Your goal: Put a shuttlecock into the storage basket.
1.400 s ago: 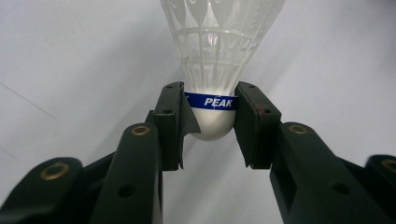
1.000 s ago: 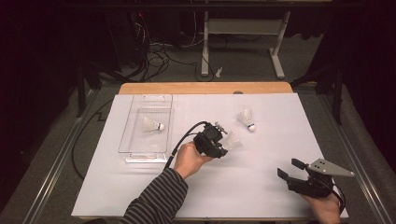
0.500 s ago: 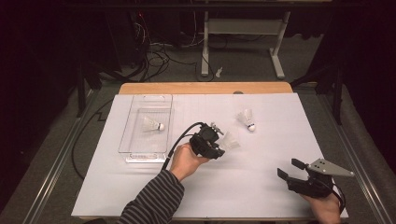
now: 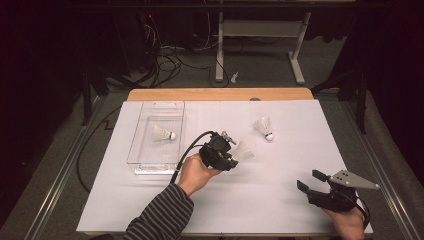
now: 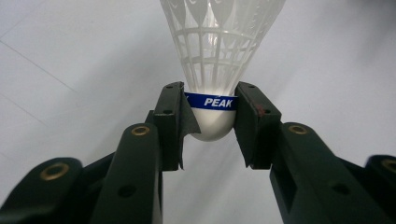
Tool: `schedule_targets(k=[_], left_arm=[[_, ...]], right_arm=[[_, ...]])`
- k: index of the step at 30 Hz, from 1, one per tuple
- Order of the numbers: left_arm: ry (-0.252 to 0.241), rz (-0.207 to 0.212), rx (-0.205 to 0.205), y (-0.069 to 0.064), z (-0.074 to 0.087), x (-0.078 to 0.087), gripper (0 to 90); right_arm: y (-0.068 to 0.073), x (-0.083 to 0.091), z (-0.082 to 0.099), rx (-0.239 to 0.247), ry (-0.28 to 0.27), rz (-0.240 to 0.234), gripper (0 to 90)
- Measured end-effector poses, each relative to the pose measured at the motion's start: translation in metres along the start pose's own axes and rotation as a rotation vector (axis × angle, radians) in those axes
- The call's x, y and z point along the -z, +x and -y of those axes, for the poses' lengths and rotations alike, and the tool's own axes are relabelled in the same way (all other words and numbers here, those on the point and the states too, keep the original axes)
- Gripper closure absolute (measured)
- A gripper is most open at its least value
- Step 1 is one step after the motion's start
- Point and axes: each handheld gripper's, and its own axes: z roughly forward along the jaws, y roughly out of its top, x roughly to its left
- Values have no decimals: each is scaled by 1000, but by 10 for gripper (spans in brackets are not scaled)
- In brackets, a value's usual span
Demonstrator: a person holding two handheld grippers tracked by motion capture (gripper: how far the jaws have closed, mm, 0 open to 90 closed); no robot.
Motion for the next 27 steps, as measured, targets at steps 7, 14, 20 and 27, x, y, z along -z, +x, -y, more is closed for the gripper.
schedule_targets(k=[7,14,20,27], left_arm=[[-5,-1,2,0,2,4,647],[-7,-2,6,2,8,7,647],[-11,-5,14,3,11,10,647],[-22,-6,22,5,15,16,647]], right_arm=[[0,0,0,-1,0,0,291],[0,0,0,-3,1,-2,291],[0,0,0,-3,1,-2,291],[0,0,0,-1,0,-1,291]])
